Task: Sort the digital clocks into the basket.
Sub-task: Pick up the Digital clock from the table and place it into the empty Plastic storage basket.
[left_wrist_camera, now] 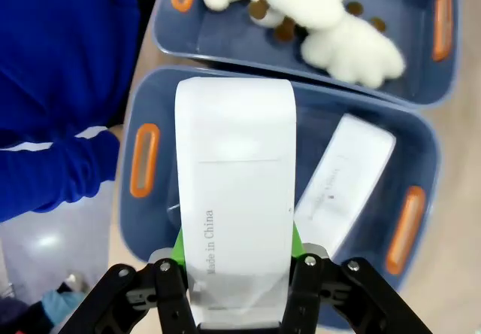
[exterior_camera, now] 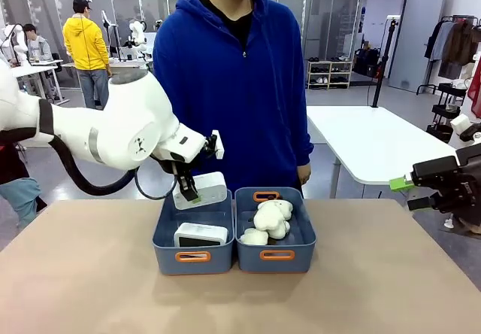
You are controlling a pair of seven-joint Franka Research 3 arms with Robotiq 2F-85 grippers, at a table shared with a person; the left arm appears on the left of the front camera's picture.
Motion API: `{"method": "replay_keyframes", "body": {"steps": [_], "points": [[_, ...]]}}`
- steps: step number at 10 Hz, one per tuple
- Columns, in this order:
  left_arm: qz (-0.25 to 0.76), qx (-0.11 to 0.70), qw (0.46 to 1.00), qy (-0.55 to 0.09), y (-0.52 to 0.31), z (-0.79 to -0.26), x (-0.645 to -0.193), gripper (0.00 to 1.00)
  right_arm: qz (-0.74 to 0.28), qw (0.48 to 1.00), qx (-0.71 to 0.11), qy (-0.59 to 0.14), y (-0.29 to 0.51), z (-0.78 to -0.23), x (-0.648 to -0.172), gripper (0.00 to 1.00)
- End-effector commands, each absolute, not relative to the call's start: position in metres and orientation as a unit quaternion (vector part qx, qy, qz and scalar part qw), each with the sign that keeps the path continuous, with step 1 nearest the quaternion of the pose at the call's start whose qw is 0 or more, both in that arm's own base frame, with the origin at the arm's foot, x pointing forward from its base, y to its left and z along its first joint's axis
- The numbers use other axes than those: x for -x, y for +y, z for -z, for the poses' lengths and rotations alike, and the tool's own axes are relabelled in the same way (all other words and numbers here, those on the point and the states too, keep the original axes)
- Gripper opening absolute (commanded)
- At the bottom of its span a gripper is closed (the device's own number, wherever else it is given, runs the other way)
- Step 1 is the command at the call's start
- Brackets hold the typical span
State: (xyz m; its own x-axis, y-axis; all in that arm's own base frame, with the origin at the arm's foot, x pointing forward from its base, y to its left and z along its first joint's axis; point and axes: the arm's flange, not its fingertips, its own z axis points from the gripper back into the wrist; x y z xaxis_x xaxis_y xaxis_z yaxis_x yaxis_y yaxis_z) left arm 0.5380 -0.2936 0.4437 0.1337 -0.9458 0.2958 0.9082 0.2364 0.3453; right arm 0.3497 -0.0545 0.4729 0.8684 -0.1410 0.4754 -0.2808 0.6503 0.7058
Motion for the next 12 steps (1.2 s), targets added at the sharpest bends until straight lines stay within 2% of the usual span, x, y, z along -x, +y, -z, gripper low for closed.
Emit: {"method": "replay_keyframes", "body": {"steps": [1,7,8,9,10,12], "points": [[0.613,-0.042,0.758,-0.218,-0.291,-0.427,-0.554,0.00,-0.043,0.868,-0.422,-0.259,-0.054,-0.472,-0.351,0.98],[0.596,-0.025,0.776,-0.206,-0.274,-0.392,-0.565,0.00,-0.043,0.868,-0.422,-0.259,-0.054,-0.472,-0.351,0.98],[0.597,-0.028,0.775,-0.205,-0.273,-0.390,-0.566,0.77,-0.043,0.868,-0.422,-0.259,-0.054,-0.472,-0.351,0.98],[0.598,-0.030,0.774,-0.204,-0.273,-0.390,-0.565,0.86,-0.043,0.868,-0.422,-0.259,-0.054,-0.472,-0.351,0.98],[0.597,-0.030,0.775,-0.205,-0.273,-0.390,-0.565,1.00,-0.043,0.868,-0.422,-0.259,-0.054,-0.472,-0.351,0.98],[0.596,-0.027,0.774,-0.211,-0.272,-0.393,-0.564,1.00,-0.043,0.868,-0.422,-0.259,-0.054,-0.472,-0.351,0.98]]}}
